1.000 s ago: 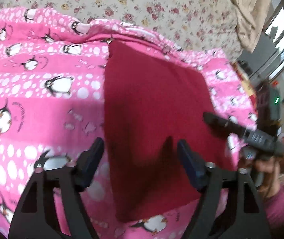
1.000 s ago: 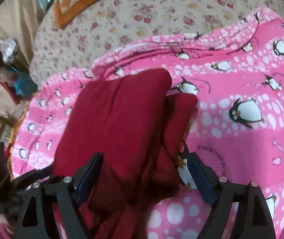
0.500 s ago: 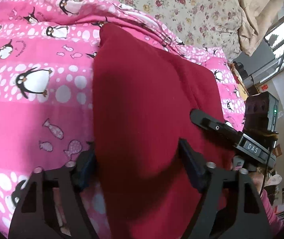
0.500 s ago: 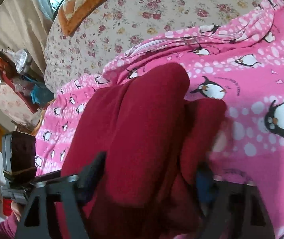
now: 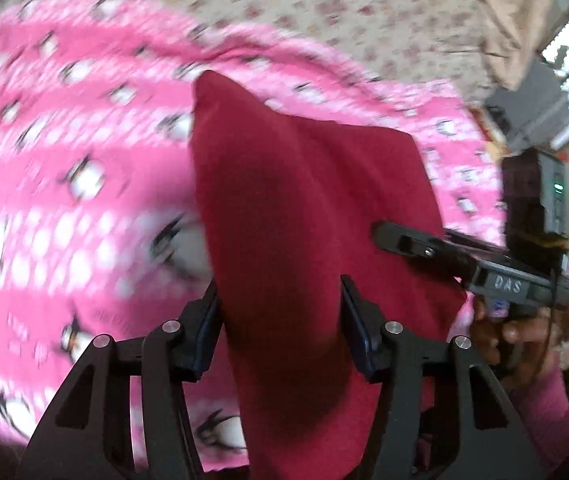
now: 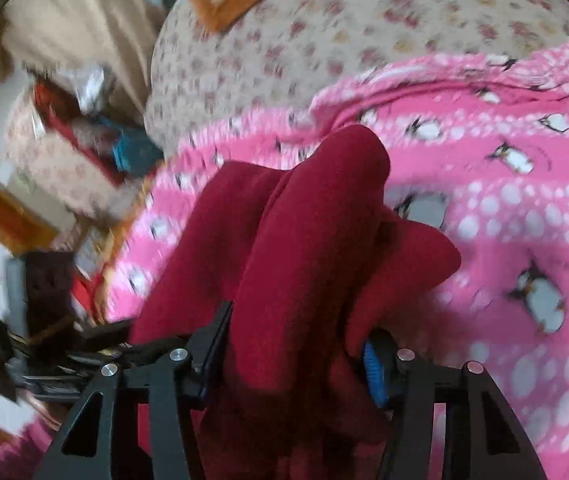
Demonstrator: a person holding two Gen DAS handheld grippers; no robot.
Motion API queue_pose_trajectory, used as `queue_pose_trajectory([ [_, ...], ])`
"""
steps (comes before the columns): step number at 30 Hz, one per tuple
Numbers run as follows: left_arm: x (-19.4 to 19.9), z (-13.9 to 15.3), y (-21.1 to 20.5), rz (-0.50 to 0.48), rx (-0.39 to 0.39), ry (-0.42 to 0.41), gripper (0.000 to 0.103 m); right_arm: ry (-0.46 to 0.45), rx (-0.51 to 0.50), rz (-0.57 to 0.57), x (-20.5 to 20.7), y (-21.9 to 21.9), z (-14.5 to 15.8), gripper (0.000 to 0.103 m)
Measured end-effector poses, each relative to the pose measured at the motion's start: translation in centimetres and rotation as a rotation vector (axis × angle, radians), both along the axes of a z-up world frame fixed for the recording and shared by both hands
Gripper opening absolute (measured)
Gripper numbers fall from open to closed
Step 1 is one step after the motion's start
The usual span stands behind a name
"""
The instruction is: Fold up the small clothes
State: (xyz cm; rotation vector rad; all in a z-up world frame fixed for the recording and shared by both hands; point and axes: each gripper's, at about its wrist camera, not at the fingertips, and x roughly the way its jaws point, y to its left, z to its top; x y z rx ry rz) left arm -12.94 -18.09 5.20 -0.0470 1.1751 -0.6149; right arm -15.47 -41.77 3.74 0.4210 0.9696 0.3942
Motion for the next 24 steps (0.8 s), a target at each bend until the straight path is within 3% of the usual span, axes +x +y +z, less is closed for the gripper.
queue_pose_trajectory([
  [2,-0.5,-1.6,0.7,0.025,0.015,0.01,0.063,0.034,-0.129,-0.02,-0.4,1.1,-1.3,0.066],
  [4,-1.3,-1.9,1.3,0.054,-0.004,-0.014,0.064,0.007,-0.199,-0.029,-1.6,1.6,-1.2,0.071],
  [10,-2.7,-0.9,1.5,0.109,0.024,-0.115,0.064,-0.132,-0.343,-0.038,-6.4,2.5,3.1,0.071],
  [13,-3.1,-0.7,1.4,0.136,0.048,-0.16,0.064,-0.213,-0.341,0.042,-8.5,4.4,4.3,0.071],
  [17,-3.9,-0.4,1.6,0.156,0.075,-0.194,0.064,-0.241,-0.379,0.125,-10.1,7.3,3.5,0.067],
  [22,-5.1,0.1,1.8,0.176,0.109,-0.249,0.064,-0.189,-0.566,0.107,-9.3,8.1,0.3,0.056],
  [24,-5.4,0.2,1.8,0.179,0.119,-0.265,0.064,-0.125,-0.55,0.085,-8.5,6.8,-1.2,0.056],
])
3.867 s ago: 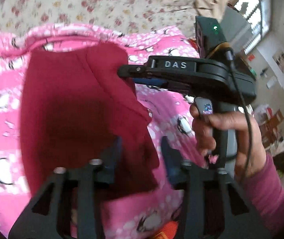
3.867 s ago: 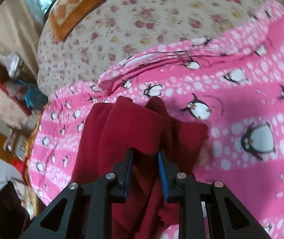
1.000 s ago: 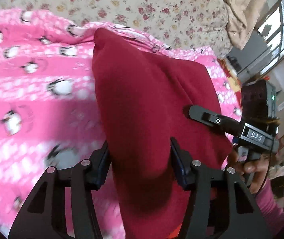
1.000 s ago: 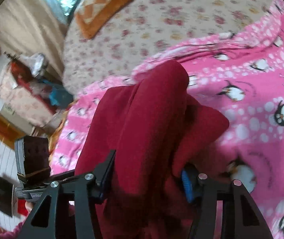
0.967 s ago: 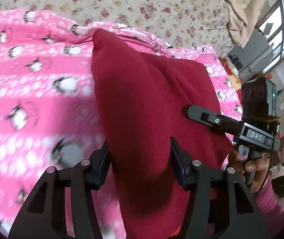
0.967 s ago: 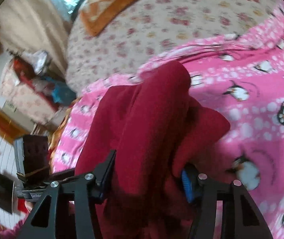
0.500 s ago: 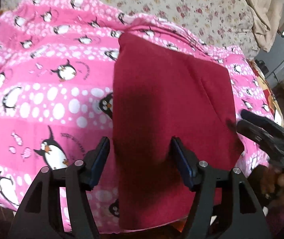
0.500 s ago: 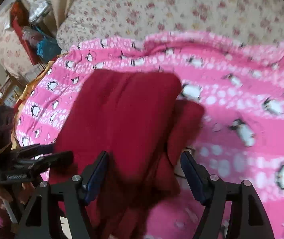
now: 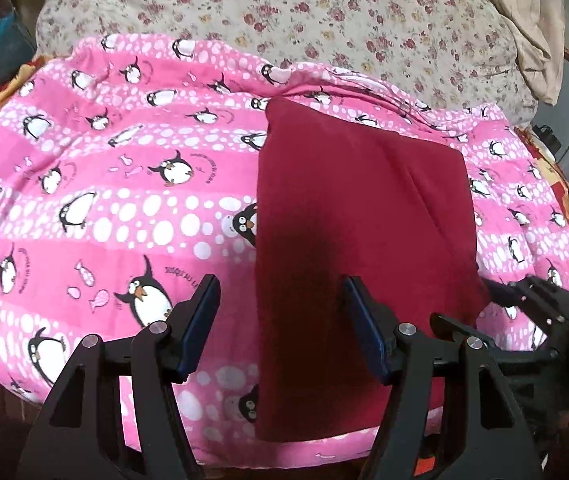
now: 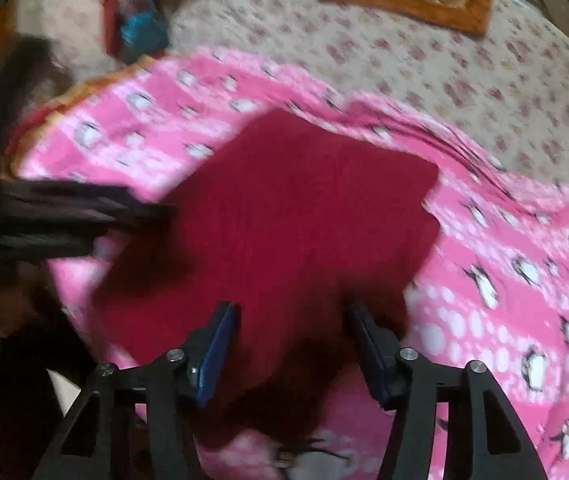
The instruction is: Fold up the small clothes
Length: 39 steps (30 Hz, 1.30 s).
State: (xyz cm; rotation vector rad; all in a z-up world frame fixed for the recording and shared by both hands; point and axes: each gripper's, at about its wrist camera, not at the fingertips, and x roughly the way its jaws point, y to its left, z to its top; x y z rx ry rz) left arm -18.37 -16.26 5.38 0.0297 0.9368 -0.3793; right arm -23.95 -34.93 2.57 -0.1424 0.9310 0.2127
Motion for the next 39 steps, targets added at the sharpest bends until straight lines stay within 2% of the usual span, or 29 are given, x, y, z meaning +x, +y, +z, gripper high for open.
queue_pose_trajectory([
  [3,-0.4,0.0,0.0,0.006,0.018,-0.014,0.064,0.009,0.078,-0.027,-0.2,-1.2,-0.3,0.056],
  [10,-1.3,1.0,0.1,0.035,0.022,-0.074,0.064,-0.072,0.154,-0.061,-2.0,-1.8,3.4,0.057],
  [14,-1.6,1.5,0.1,0.035,0.031,-0.091,0.064,-0.111,0.163,-0.076,-2.4,-1.0,4.6,0.075],
  [20,-2.1,2.0,0.3,0.038,0.034,-0.115,0.064,-0.124,0.146,-0.099,-2.2,0.1,5.2,0.076],
  [27,-2.0,2.2,0.6,0.067,0.03,-0.118,0.064,-0.122,0.161,-0.135,-1.6,0.4,5.3,0.083],
  [39,-1.9,1.9,0.7,0.072,0.027,-0.111,0.064,-0.11,0.163,-0.152,-1.0,0.6,5.0,0.084],
])
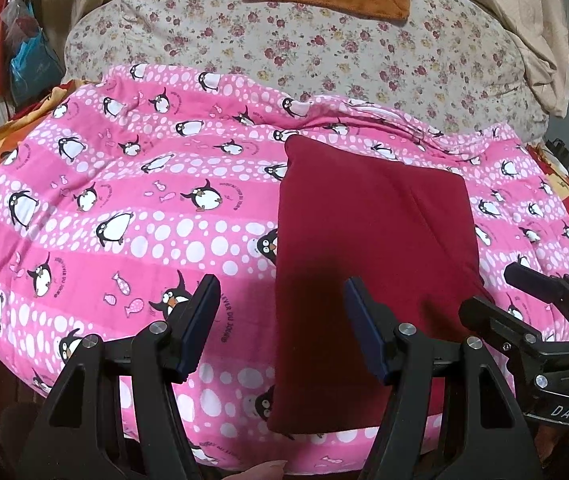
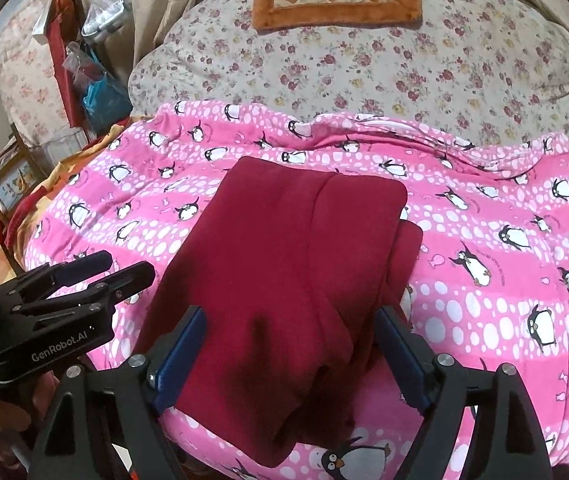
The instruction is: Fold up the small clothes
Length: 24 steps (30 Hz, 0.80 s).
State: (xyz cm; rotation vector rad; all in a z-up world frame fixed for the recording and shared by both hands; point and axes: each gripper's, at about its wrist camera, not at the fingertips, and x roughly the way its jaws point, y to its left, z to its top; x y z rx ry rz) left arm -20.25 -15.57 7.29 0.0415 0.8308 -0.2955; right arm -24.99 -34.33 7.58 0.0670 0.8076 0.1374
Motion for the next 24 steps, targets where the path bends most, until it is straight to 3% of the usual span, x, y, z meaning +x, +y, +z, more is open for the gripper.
queue_pose_trajectory([
  [24,0.4,-0.6,-0.6,0.004,0.003,0.007,0.064,0.037,0.013,-0.011,1.5,-0.5,-1.3,0.085],
])
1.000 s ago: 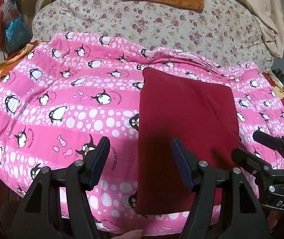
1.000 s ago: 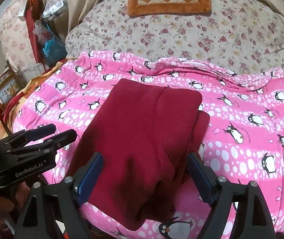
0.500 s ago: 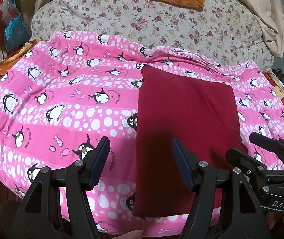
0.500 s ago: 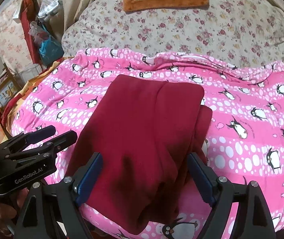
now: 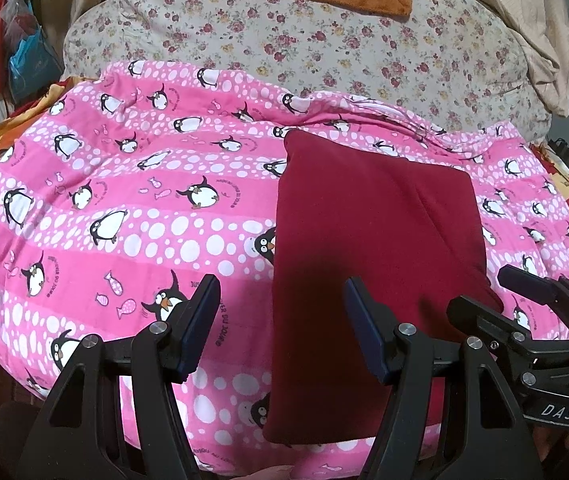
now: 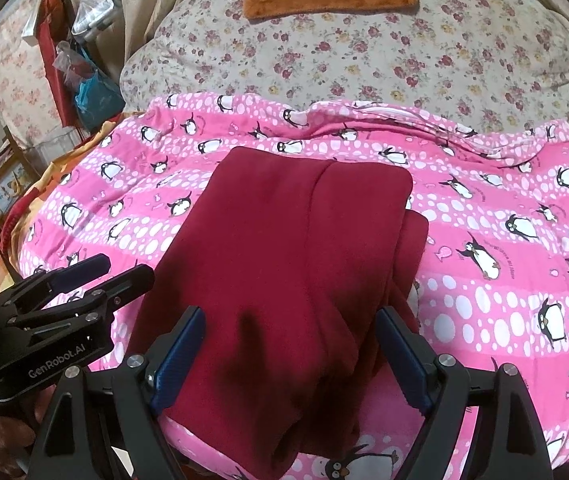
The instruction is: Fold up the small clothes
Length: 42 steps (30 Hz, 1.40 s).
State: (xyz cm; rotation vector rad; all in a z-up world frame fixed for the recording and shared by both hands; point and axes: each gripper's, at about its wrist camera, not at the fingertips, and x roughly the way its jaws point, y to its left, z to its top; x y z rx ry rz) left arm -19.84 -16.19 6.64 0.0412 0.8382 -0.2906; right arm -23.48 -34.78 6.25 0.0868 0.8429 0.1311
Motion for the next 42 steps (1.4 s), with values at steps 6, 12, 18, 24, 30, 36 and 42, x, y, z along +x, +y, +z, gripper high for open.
queue_pose_trajectory([
  [6,0.5,-0.6,-0.3,0.001,0.0,0.009,0.064,0.011,0.001,-0.007,0.2,0.2,-0.2,0.085],
  [12,0.9,-0.9,-0.3,0.006,-0.003,0.016,0.064,0.019,0.001,-0.004,0.8,0.3,-0.4,0.085],
  [18,1.2,-1.1,-0.2,0.02,-0.009,0.021,0.064,0.023,0.001,-0.004,1.1,0.4,-0.4,0.085],
  [24,1.3,-1.1,-0.1,0.021,-0.009,0.023,0.065,0.03,-0.006,0.0,1.5,0.5,-0.6,0.085],
  [30,1.4,-1.3,-0.2,0.018,-0.002,0.025,0.064,0.042,-0.01,0.002,1.8,0.7,-1.0,0.085],
  [36,1.5,-1.1,-0.5,0.007,0.009,0.021,0.064,0.041,-0.011,-0.001,2.0,0.7,-1.0,0.085],
  [42,1.6,-1.2,-0.7,0.004,0.018,0.023,0.064,0.044,-0.014,-0.003,2.0,0.7,-1.0,0.085],
])
